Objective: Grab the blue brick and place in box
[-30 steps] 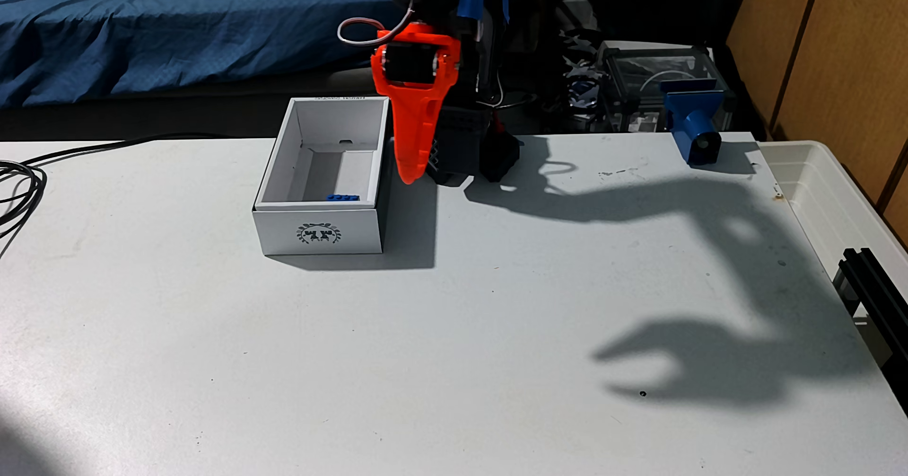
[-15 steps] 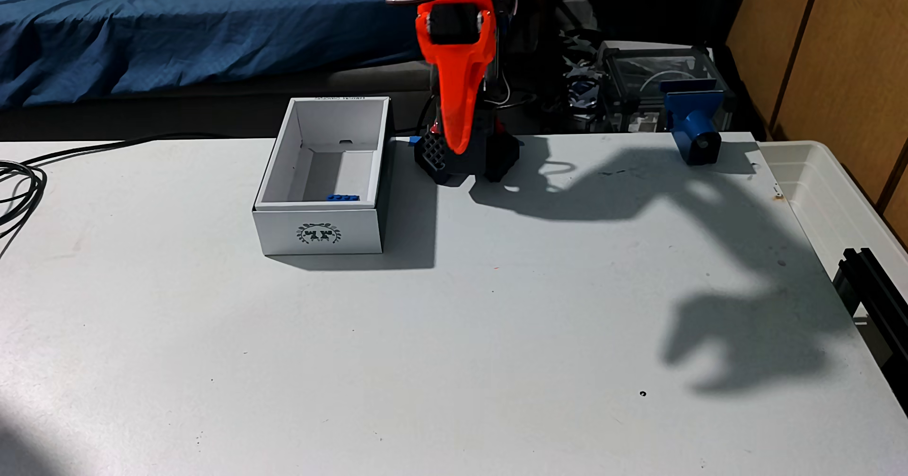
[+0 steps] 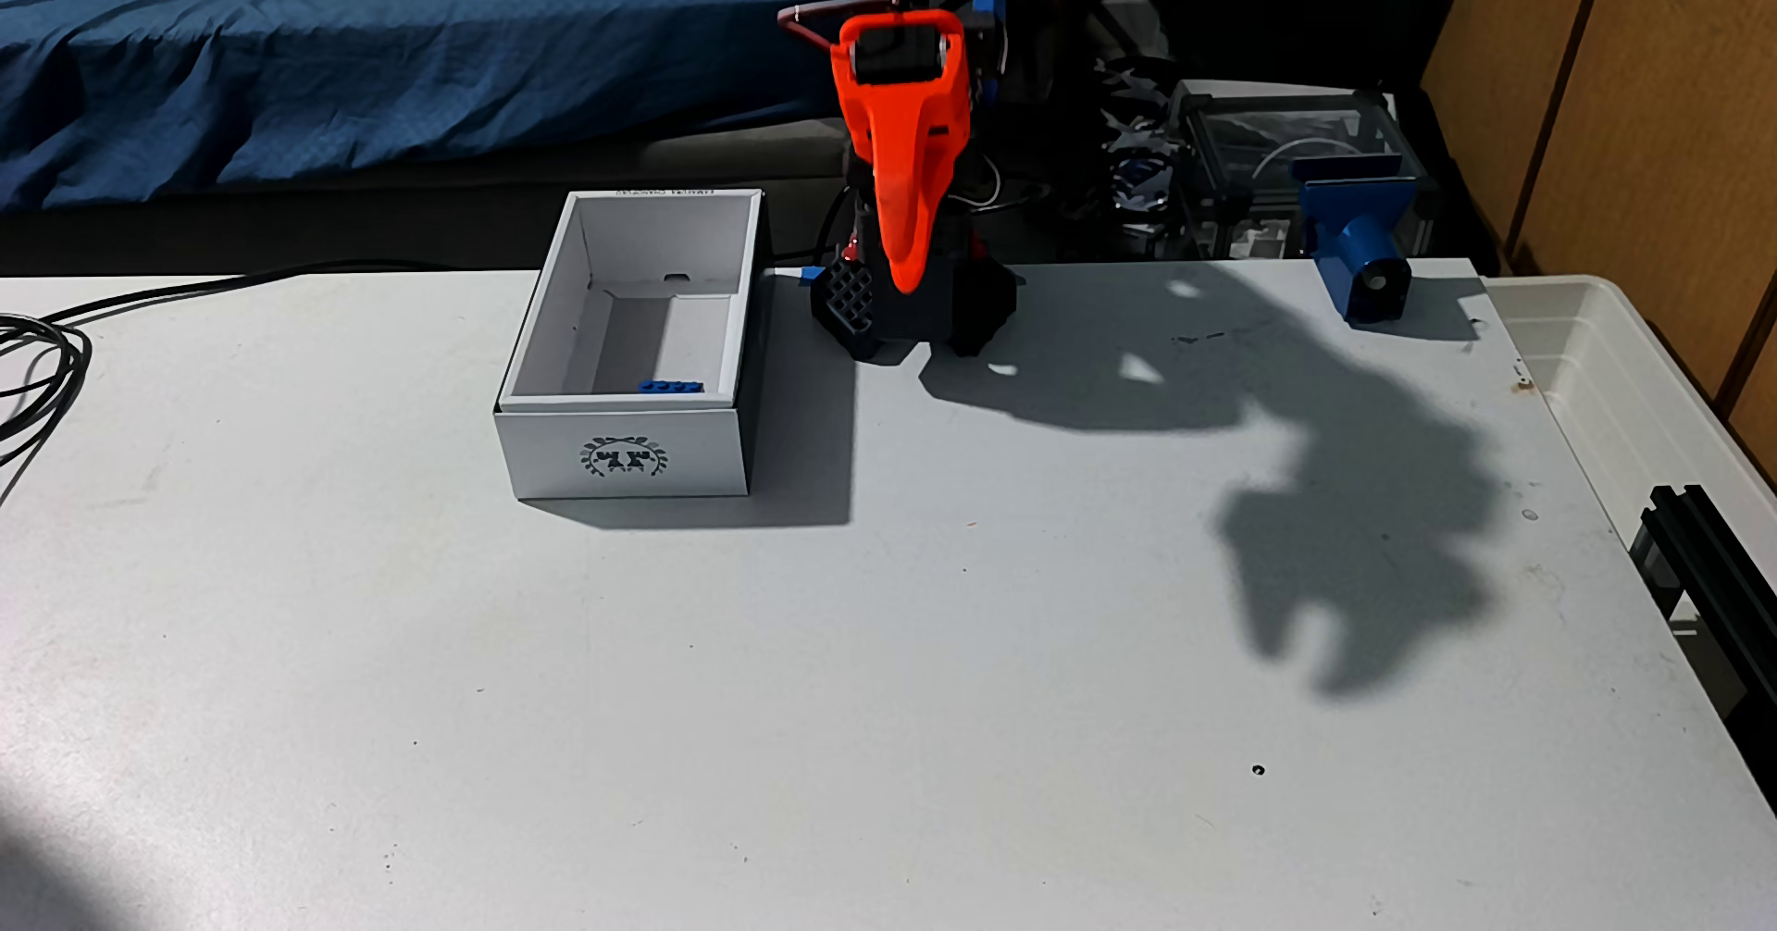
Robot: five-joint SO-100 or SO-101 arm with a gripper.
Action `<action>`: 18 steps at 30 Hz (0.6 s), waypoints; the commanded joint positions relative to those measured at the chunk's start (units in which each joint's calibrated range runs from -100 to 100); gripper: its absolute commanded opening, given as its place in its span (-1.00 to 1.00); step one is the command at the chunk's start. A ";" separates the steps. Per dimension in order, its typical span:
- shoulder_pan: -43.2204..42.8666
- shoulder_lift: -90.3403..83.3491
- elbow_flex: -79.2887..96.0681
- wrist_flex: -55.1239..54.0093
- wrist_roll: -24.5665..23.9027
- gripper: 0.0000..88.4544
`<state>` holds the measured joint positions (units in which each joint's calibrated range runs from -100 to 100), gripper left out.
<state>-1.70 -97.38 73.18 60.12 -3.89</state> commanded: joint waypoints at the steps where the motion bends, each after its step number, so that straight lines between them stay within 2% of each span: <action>1: -0.09 -2.62 2.33 -1.74 0.40 -0.78; 5: 0.21 -2.62 2.60 -2.09 0.61 -0.78; 10: 0.29 -2.62 6.24 -2.09 3.61 -0.78; 18: 0.29 -2.62 11.74 -2.09 3.82 -0.77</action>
<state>-1.70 -99.41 84.44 59.07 -0.37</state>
